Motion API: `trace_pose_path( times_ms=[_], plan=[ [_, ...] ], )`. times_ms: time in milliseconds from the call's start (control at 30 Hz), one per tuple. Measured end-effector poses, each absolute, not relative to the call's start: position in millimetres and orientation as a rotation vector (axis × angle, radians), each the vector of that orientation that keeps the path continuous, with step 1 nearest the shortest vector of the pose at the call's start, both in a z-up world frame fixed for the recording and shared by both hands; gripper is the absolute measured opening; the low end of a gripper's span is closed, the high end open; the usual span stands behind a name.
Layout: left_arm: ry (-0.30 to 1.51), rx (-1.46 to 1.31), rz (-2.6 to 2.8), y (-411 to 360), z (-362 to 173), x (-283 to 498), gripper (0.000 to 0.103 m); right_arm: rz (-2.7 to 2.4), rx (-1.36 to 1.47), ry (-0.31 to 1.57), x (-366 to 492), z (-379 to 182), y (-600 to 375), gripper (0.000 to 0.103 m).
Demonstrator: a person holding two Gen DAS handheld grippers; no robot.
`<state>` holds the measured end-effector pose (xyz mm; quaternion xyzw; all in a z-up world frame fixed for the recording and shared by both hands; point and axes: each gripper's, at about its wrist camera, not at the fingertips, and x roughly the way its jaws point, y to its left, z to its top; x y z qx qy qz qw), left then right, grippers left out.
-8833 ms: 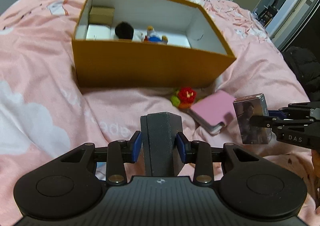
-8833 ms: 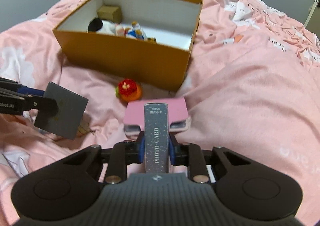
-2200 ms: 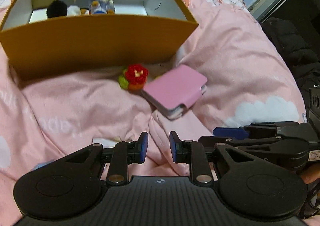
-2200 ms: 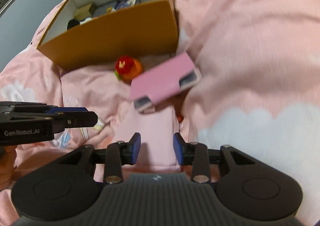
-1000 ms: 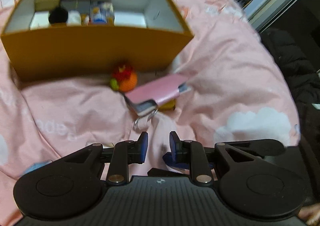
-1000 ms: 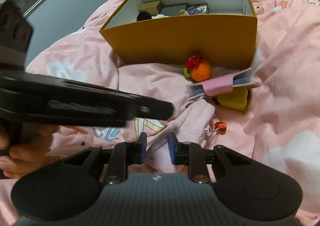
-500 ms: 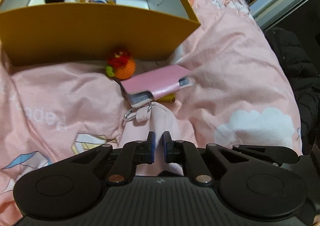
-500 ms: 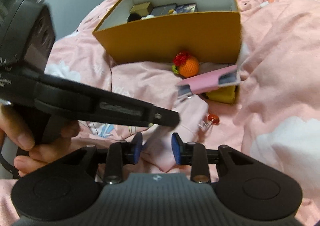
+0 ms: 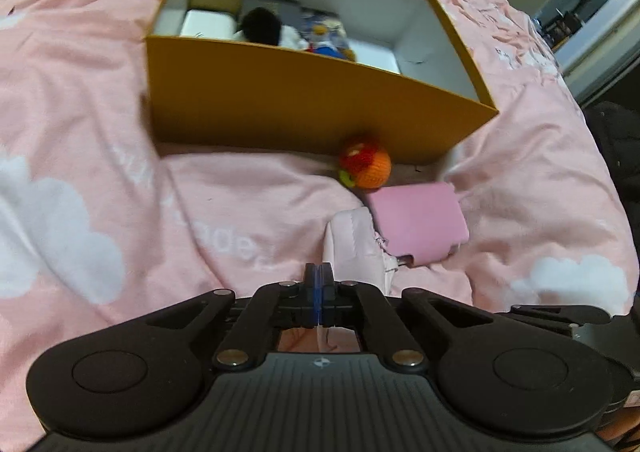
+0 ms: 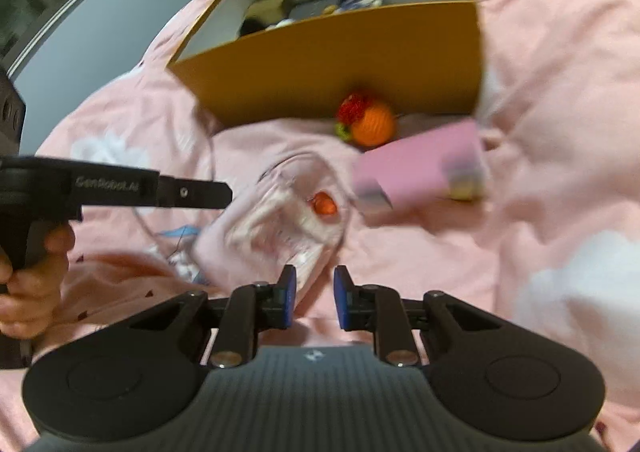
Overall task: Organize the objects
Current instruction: 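Grasp the pink pouch by its top with the left tool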
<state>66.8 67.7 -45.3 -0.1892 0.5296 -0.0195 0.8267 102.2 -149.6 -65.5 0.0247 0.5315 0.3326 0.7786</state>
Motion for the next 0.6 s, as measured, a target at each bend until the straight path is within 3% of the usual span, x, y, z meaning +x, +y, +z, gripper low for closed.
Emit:
trace_pose_path(
  times_ms=[167,233,400,600],
  plan=[
    [1.061,-0.425,-0.025,77,-32,61,0.007,0.727,0.072,1.174,107,-72,-142,0.023],
    [1.039,-0.419,-0.058,75,-26,61,0.021,0.731,0.092,1.184,111,-76,-141,0.023],
    [1.033,-0.332,-0.111,56,-20,67,0.041,0.748,0.104,1.210,117,-84,-129,0.023],
    [1.115,-0.186,-0.145,38,-31,72,0.050,0.736,0.107,1.176,114,-77,-133,0.026]
  ],
)
